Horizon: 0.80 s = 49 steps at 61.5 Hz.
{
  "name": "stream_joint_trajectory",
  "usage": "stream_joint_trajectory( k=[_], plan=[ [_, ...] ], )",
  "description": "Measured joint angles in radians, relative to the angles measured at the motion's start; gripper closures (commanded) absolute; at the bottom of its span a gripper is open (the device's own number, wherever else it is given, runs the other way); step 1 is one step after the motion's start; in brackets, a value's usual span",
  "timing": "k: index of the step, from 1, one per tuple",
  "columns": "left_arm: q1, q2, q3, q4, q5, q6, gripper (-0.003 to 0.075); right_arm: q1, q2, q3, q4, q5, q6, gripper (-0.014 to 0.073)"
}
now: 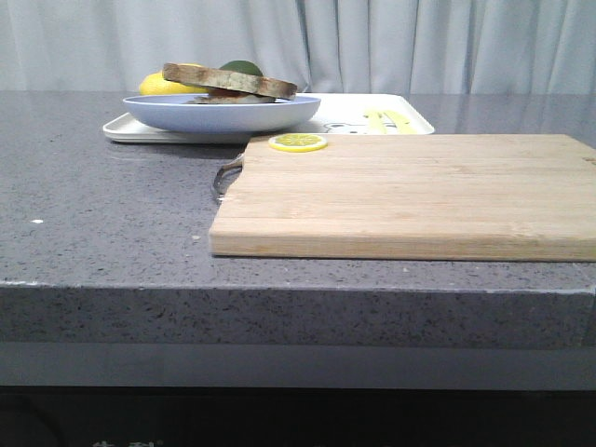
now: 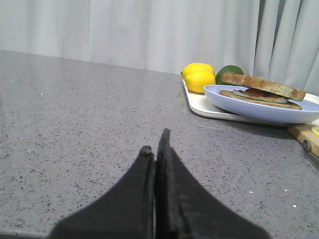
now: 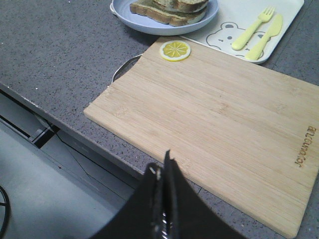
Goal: Place bread and move sandwich to tray
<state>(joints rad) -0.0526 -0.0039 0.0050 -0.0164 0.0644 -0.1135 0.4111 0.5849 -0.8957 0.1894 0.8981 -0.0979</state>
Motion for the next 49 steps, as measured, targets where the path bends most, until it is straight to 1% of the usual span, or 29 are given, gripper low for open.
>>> stream_joint_trajectory(
  k=[19,49],
  plan=[
    [0.000,0.000,0.000,0.008,-0.007,0.036,0.0741,0.000,0.000,0.000,0.000,0.000,0.000,0.0709],
    [0.000,0.000,0.000,0.008,-0.007,0.040,0.0741,0.000,0.000,0.000,0.000,0.000,0.000,0.0709]
  ],
)
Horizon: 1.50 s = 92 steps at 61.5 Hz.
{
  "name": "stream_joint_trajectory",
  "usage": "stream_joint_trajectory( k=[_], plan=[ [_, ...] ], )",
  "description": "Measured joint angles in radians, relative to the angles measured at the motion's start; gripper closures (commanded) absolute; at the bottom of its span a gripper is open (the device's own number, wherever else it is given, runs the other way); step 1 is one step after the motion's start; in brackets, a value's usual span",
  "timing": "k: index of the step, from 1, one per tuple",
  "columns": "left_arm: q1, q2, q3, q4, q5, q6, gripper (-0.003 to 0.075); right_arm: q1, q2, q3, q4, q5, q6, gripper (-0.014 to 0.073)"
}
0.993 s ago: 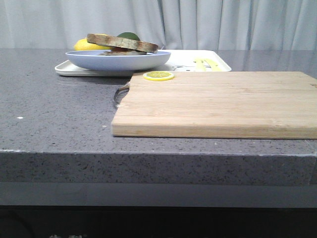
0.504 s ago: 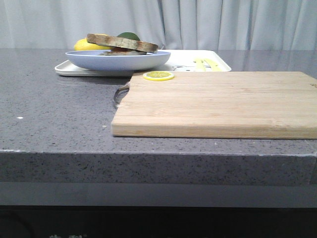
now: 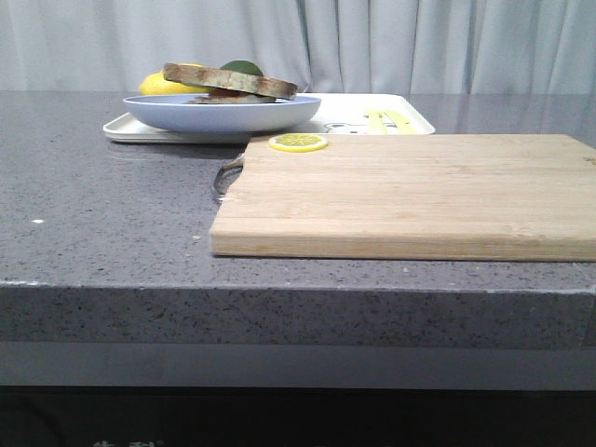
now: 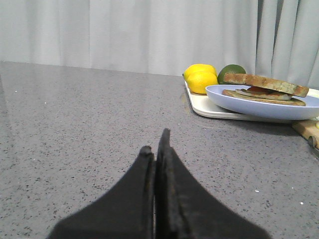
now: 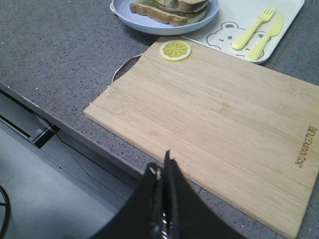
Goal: Place bread and move sandwich to tray
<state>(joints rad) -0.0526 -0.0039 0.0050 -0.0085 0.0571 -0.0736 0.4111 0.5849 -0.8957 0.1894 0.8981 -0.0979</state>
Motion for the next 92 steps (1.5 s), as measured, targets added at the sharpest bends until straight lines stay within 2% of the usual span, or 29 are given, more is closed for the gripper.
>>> stream_joint_trajectory(
  k=[35,41,50,66,79,92],
  plan=[
    [0.000,0.000,0.000,0.000,-0.001,0.000,0.0741,0.000,-0.002,0.004,0.000,-0.002,0.000,0.0709],
    [0.000,0.000,0.000,0.000,-0.002,0.000,0.0741,-0.033,-0.018,0.028,-0.004,-0.026,0.000,0.0709],
    [0.000,0.000,0.000,0.000,-0.002,0.000,0.0741,-0.154,-0.091,0.142,-0.010,-0.169,0.000,0.0709],
    [0.000,0.000,0.000,0.000,-0.003,0.000,0.0741,-0.331,-0.350,0.524,-0.011,-0.532,0.000,0.0708],
    [0.000,0.000,0.000,0.000,-0.003,0.000,0.0741,-0.382,-0.535,0.783,-0.008,-0.725,0.000,0.0708],
    [0.000,0.000,0.000,0.000,-0.003,0.000,0.0741,-0.384,-0.593,0.917,-0.005,-0.846,0.000,0.0708]
  ],
)
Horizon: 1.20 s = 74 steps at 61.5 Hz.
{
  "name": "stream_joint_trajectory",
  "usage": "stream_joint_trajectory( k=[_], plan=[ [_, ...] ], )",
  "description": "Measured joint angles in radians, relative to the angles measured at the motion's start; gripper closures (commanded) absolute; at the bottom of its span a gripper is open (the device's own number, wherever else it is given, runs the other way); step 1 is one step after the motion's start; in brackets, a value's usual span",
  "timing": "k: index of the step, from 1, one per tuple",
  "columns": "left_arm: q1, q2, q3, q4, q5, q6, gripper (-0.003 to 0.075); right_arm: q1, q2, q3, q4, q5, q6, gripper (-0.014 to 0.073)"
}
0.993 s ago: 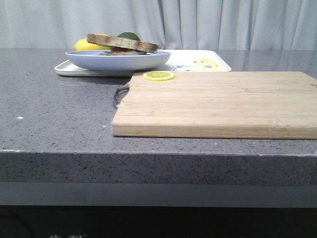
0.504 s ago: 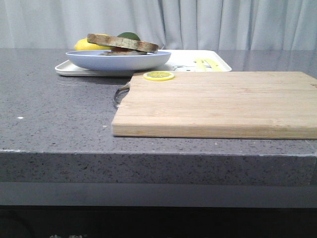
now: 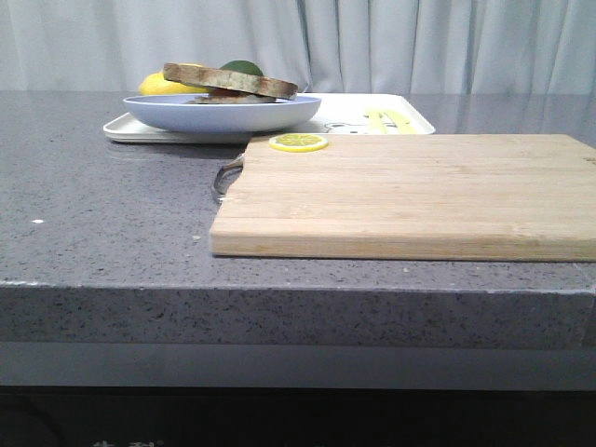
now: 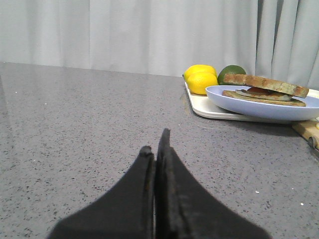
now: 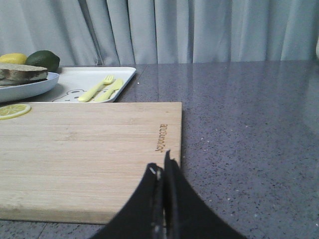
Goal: Place bread and move sandwich to tray
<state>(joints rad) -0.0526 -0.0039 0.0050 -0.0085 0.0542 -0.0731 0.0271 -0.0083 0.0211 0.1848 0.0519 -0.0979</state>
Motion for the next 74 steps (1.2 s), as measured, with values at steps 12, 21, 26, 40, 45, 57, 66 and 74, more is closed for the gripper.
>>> stream_joint_trajectory(
  k=[12,21,26,40,45,57,66,74],
  plan=[
    [0.000,0.000,0.000,0.000,-0.002,0.002,0.0741,-0.009,-0.002,0.006,0.004,-0.045,0.000,0.0708],
    [0.000,0.000,0.000,0.000,-0.002,0.002,0.0741,-0.009,-0.002,0.006,0.004,-0.052,0.000,0.0708],
    [0.000,0.000,0.000,0.000,-0.002,0.002,0.0741,-0.009,-0.002,0.006,0.004,-0.052,0.000,0.0708],
    [0.000,0.000,0.000,0.000,-0.002,0.002,0.0741,-0.009,-0.002,0.006,0.005,-0.052,0.002,0.0708],
    [0.000,0.000,0.000,0.000,-0.002,0.002,0.0741,-0.009,-0.002,0.006,-0.002,-0.052,0.023,0.0708],
    [0.000,0.000,0.000,0.000,-0.002,0.002,0.0741,-0.009,-0.002,0.006,-0.051,-0.052,0.126,0.0708],
    [0.000,0.000,0.000,0.000,-0.002,0.002,0.0741,-0.010,-0.002,0.006,-0.063,-0.052,0.135,0.0708],
    [0.000,0.000,0.000,0.000,-0.002,0.002,0.0741,-0.027,-0.002,0.006,-0.064,-0.052,0.135,0.0708]
  ],
)
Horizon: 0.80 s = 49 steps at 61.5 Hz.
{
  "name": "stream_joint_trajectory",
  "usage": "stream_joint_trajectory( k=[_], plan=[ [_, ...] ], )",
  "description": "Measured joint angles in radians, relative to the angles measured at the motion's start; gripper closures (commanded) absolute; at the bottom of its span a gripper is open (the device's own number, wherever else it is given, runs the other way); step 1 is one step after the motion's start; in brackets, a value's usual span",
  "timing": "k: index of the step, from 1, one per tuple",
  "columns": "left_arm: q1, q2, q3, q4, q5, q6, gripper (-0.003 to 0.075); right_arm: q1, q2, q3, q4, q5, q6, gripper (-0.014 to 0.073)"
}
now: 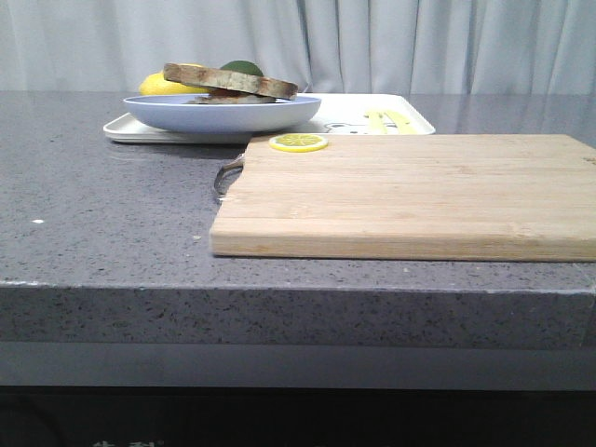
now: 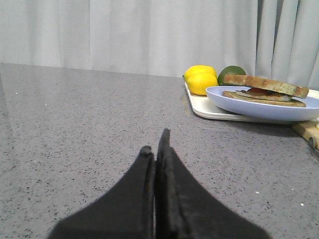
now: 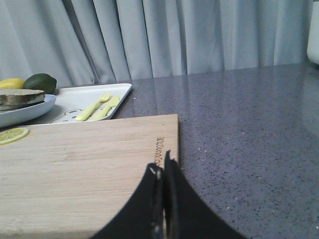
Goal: Place bread and move sandwich to tray
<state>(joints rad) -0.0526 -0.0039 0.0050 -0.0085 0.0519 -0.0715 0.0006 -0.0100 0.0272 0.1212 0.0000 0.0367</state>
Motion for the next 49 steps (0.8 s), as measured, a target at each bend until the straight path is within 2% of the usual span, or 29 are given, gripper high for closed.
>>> stream_joint_trajectory(
  k=[49],
  plan=[
    [0.000,0.000,0.000,0.000,0.000,0.000,0.0741,-0.018,0.000,0.000,-0.002,0.005,0.000,0.0708]
  ],
)
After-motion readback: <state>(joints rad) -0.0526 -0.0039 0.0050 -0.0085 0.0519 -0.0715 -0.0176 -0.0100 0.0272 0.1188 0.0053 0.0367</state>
